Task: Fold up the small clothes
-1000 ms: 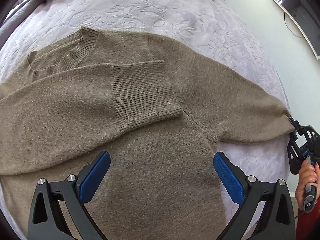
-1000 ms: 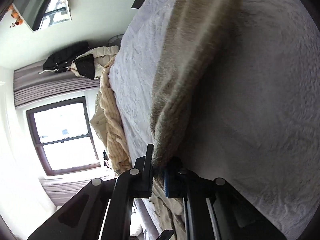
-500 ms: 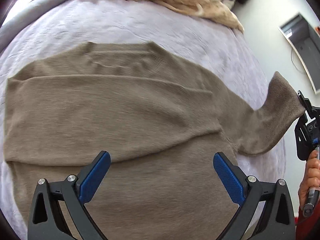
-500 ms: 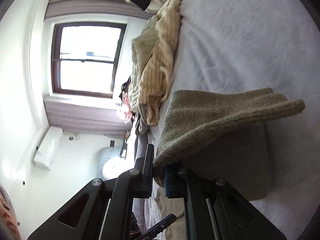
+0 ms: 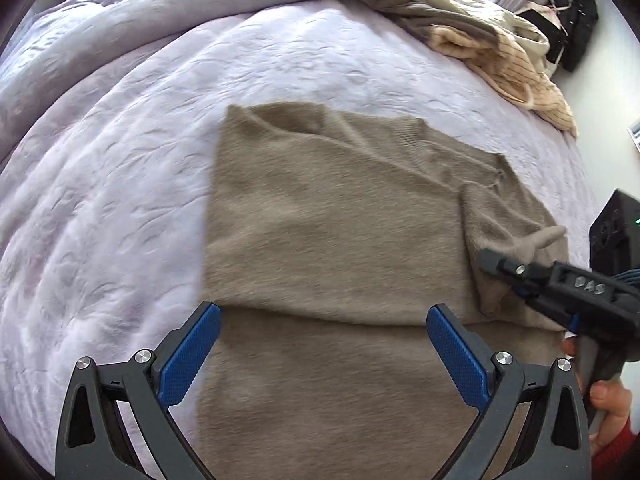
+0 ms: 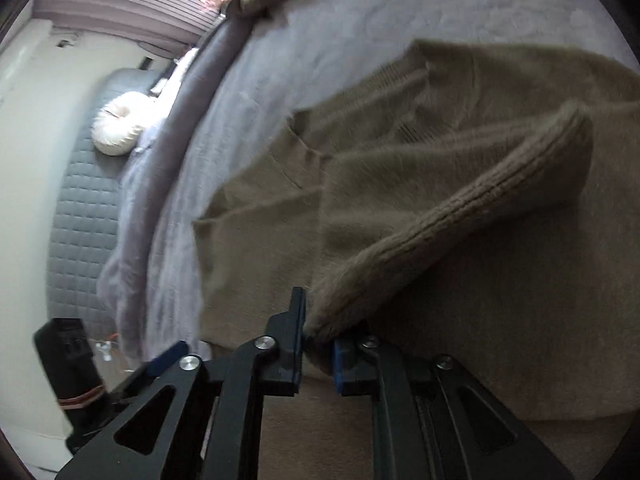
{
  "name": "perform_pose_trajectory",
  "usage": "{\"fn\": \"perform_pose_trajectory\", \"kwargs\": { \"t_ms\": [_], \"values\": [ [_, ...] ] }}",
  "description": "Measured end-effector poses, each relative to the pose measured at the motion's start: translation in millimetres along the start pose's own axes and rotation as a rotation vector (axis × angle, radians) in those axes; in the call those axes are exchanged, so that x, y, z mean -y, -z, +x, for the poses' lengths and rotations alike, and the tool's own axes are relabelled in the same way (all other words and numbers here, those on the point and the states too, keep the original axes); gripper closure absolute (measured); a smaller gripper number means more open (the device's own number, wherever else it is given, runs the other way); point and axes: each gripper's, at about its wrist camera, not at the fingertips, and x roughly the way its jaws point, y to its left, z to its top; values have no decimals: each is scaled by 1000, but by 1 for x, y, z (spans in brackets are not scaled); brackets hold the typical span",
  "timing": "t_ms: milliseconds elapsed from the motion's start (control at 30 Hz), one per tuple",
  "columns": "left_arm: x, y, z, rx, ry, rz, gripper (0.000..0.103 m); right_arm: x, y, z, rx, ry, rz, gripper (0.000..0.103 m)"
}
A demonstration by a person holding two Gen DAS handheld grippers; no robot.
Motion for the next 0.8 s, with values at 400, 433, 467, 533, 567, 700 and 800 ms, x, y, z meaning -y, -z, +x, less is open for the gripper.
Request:
{"fn": "perform_pose_trajectory", "kwargs": {
  "t_ms": [400,433,467,533,567,700,800],
  "values": [
    [-30,8,-3,-4,-9,1,0,26,-28,-39,212,-88,319,88],
    [-33,8,-5,-1,-7,-3,0,11,-29,-37,203,-67,244,90],
    [-36,9,-7,3,-6,-6,0,-12,-32,-31,189,-43,145,90],
    [-42,10,-8,4,-8,-13,0,-44,-27,-19,145,-17,-12,90],
    [-44,10,-8,3,-10,-16,0,-65,-24,-8,114,1,-98,90],
    [-54,12,-9,2,-25,-28,0,-122,0,44,-18,106,-358,86],
    [-60,12,-10,5,-24,-45,0,-128,15,75,-109,177,-404,80]
  ]
}}
